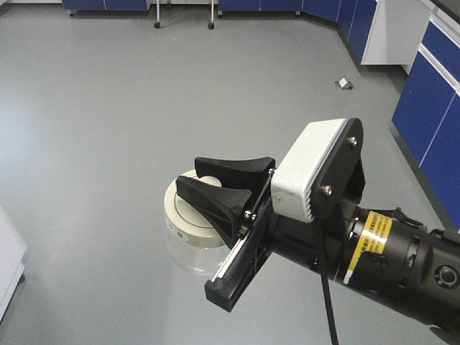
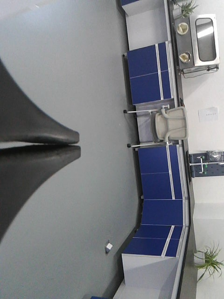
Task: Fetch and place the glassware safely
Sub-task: 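Keep holding the jar while driving toward the blue-cabinet bench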
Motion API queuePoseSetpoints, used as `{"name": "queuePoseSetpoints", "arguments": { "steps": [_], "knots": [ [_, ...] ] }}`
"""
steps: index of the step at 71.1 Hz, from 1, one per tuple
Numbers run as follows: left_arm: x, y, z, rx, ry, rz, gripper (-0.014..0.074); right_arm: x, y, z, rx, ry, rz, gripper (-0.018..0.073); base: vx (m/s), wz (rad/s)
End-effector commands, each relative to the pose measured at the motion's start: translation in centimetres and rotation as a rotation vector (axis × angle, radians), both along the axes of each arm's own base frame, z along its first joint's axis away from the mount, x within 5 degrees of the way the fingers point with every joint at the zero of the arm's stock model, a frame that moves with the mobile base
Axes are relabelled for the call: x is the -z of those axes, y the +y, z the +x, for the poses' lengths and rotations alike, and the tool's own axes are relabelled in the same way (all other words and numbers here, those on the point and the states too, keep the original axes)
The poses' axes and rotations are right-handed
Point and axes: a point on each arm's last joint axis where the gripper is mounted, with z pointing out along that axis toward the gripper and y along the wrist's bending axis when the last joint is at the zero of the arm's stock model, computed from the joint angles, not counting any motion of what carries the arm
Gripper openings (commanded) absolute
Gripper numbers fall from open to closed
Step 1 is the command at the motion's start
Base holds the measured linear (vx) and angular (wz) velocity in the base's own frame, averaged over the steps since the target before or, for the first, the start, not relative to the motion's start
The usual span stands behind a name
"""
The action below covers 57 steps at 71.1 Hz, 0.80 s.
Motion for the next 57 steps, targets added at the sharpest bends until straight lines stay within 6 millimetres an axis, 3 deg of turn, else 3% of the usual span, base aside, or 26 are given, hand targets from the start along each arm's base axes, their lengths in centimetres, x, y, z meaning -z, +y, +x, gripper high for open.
{"name": "queuePoseSetpoints", "arguments": {
  "steps": [1,57],
  "knots": [
    [-1.58,-0.05,0.05,0.006,-0.091,-0.016,-0.0007,-2.52,-0.17,-0.56,-0.034,-0.078,0.117,-0.0003,0.54,-0.07],
    [-1.58,-0.05,0.05,0.006,-0.091,-0.016,-0.0007,-2.49,-0.17,-0.55,-0.032,-0.076,0.115,-0.0003,0.56,-0.01]
  ]
}}
